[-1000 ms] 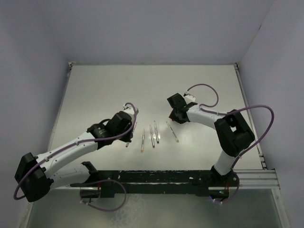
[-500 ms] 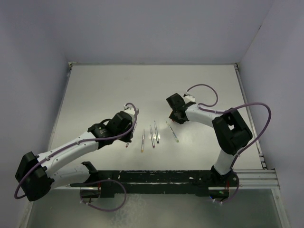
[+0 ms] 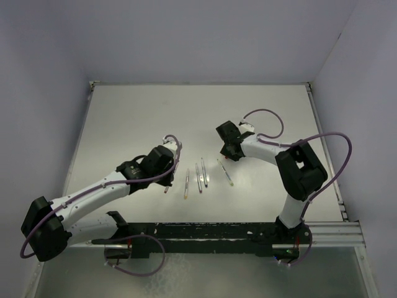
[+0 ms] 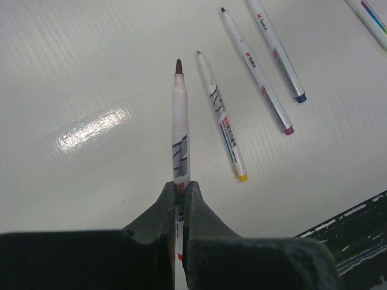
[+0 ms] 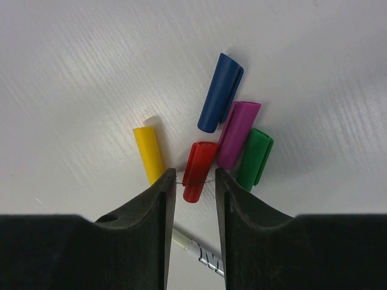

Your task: Insert the pens into the pen caps

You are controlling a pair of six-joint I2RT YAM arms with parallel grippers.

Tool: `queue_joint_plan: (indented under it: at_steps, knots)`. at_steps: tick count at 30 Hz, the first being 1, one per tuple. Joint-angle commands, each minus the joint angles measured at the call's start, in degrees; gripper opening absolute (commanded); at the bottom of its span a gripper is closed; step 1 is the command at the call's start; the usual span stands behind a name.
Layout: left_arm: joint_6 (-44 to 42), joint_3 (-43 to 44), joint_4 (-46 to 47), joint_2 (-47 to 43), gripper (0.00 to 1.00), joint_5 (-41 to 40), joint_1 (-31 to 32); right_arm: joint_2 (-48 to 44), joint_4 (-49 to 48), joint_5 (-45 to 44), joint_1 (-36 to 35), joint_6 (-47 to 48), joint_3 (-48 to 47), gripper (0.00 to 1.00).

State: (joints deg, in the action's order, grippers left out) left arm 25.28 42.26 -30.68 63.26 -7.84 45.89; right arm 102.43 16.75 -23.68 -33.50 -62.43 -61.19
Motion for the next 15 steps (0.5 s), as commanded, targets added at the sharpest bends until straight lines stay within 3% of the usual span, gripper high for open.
queue_joint_plan:
  at_steps: [1, 15]
  knots:
    - [-1.1, -0.2, 2.5, -0.2, 0.00, 0.4, 0.3, 2.0, 4.6, -4.0, -0.4, -0.3, -2.0, 0.36]
    - [-1.9, -0.1, 3.6, -0.2, 0.00, 0.7, 0.3, 4.0, 8.1, -5.5, -0.8, 0.3, -2.6, 0.32]
